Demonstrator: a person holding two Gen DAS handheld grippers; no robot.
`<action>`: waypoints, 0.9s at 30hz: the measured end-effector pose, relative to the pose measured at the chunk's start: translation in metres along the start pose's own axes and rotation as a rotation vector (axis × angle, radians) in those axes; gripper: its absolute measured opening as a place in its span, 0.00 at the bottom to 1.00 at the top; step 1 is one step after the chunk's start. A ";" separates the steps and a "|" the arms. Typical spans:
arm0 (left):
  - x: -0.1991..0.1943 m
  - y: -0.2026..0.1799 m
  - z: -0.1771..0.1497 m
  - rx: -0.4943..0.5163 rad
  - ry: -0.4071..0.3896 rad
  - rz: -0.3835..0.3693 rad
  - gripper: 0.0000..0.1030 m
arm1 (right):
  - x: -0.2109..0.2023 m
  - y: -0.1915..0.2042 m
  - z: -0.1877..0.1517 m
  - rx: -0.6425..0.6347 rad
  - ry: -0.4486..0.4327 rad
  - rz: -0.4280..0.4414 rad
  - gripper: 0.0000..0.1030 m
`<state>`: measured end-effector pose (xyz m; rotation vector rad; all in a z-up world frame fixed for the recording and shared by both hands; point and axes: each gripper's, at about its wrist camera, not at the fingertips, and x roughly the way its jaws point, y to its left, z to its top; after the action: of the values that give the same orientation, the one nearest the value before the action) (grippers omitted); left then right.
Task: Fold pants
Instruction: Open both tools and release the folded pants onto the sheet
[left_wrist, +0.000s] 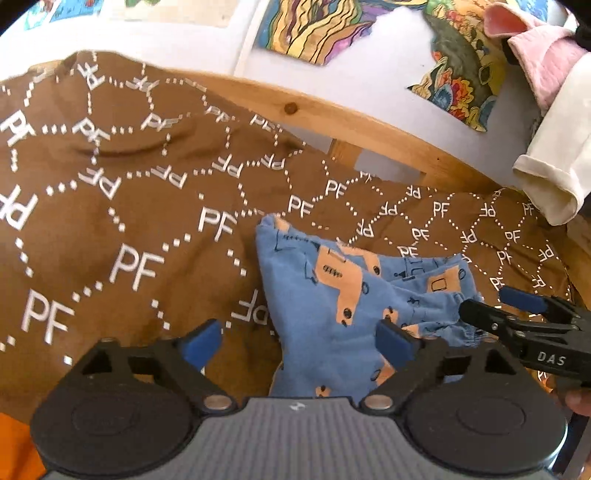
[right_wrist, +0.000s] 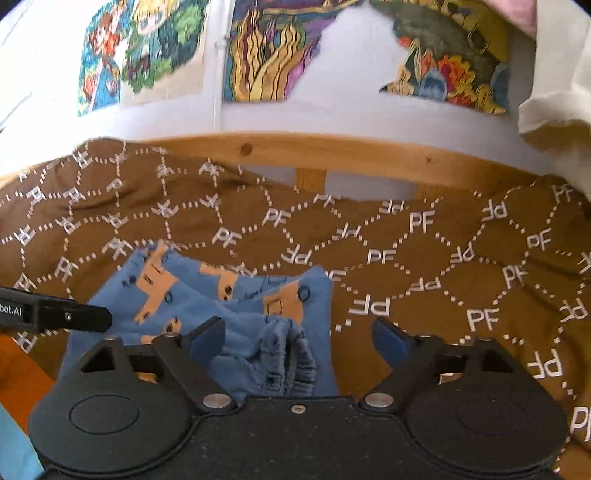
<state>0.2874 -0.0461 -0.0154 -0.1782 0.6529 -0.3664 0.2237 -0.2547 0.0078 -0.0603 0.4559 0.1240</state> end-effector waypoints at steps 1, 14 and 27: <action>-0.005 -0.002 0.001 0.005 -0.008 0.004 0.99 | -0.004 0.001 0.001 0.000 -0.008 -0.003 0.93; -0.078 -0.027 -0.007 0.064 -0.090 0.090 1.00 | -0.091 0.015 0.005 0.027 -0.135 -0.045 0.99; -0.143 -0.028 -0.073 0.074 -0.034 0.229 1.00 | -0.164 0.048 -0.043 0.027 -0.111 -0.041 0.99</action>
<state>0.1294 -0.0201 0.0152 -0.0379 0.6176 -0.1669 0.0529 -0.2282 0.0398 -0.0365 0.3453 0.0801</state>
